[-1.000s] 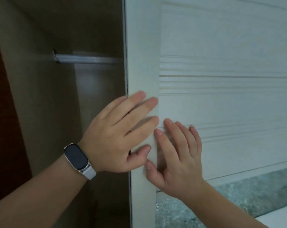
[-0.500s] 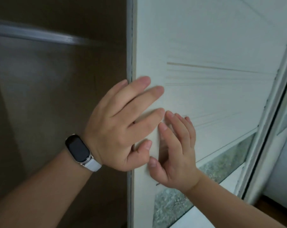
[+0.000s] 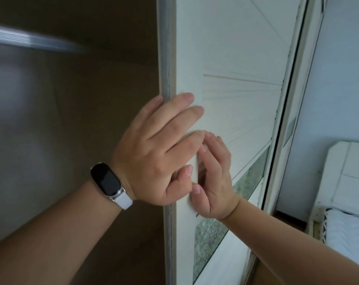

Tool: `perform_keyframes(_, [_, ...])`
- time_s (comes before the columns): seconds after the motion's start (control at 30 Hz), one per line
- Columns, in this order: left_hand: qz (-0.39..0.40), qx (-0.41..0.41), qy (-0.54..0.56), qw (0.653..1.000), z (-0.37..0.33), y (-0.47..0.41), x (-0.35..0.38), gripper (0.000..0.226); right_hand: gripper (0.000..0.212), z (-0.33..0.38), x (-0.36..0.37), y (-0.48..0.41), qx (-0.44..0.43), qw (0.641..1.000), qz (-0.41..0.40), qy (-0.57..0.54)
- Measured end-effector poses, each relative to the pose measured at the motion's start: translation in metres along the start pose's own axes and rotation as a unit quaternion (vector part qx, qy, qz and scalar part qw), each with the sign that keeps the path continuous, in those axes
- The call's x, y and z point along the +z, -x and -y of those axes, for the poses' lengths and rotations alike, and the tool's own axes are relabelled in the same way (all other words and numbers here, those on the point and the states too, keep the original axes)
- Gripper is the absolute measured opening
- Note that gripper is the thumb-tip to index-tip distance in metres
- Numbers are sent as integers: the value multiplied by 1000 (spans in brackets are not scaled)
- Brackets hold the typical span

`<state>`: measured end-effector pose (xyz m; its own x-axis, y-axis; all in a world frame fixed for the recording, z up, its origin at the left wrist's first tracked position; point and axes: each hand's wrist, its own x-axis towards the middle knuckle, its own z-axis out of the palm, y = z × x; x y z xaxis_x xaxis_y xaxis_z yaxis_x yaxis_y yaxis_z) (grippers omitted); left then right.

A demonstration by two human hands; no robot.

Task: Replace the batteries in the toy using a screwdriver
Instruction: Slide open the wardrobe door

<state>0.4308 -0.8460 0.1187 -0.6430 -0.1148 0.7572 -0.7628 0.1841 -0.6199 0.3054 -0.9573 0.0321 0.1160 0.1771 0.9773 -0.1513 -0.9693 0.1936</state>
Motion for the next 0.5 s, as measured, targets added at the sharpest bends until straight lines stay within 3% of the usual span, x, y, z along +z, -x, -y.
perform_keyframes(0.17, [-6,1,2,1000,-1,-8,22,47,58,-21,-3,4,4,1000,-1,-5])
perform_keyframes(0.5, [-39,5,18,999,-7,-27,85,44,52,-79,-15,19,26,1000,-4,-1])
